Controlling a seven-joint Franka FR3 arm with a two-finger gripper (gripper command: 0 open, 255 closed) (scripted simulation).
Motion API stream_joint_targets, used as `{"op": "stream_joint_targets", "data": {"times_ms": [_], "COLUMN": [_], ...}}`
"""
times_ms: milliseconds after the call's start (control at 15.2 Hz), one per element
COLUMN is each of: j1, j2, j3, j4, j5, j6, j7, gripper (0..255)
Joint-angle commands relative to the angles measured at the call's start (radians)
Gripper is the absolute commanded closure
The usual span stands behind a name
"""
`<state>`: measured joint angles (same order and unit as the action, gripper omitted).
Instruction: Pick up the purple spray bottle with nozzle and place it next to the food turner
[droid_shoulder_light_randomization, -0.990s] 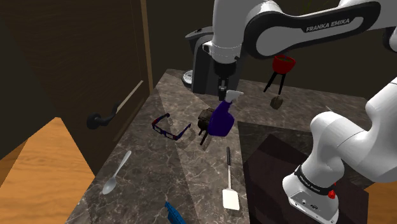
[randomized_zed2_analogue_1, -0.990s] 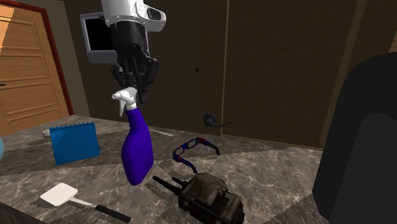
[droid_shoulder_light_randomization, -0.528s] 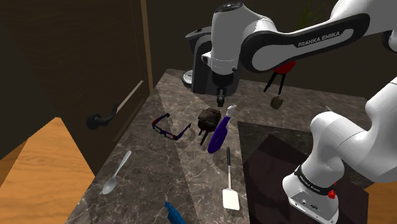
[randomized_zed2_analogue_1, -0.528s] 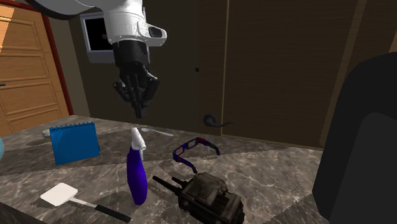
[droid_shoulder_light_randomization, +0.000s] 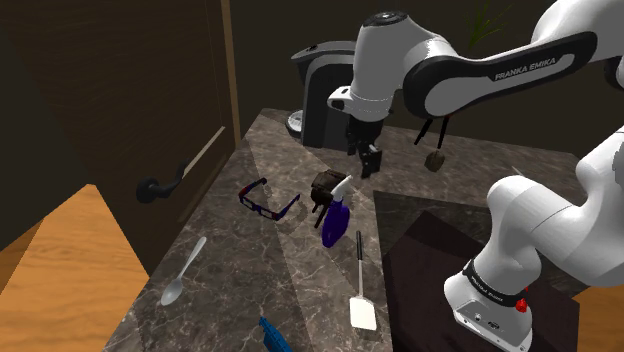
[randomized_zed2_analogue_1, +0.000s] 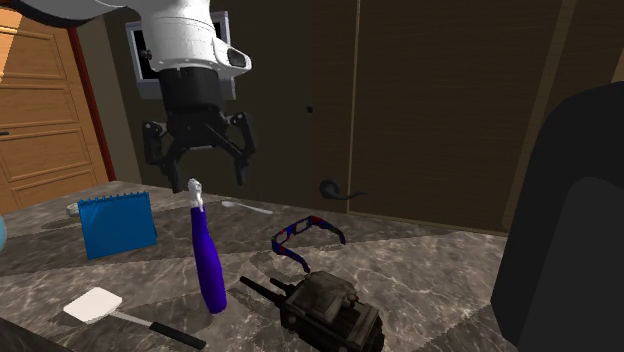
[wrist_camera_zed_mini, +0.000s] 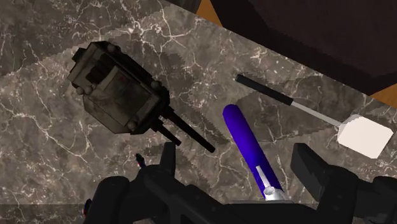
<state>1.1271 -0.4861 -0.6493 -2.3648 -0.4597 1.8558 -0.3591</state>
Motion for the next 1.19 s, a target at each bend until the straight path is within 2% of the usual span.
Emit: {"op": "stream_joint_targets", "data": {"times_ms": [0, 264, 726, 792, 1122], "j1": [0.0, -0.004, -0.004, -0.004, -0.004], "j2": [0.0, 0.013, 0.013, 0.013, 0.013], "j3": [-0.012, -0.032, -0.032, -0.032, -0.032], "j4": [-0.024, -0.06, -0.06, -0.06, -0.06], "j5": [-0.009, -0.02, -0.02, -0.02, -0.02], "j6": [0.027, 0.077, 0.077, 0.077, 0.077], "j7": [-0.017, -0.016, -0.016, -0.016, -0.016], "gripper": [0, 0, 0, 255, 255]}}
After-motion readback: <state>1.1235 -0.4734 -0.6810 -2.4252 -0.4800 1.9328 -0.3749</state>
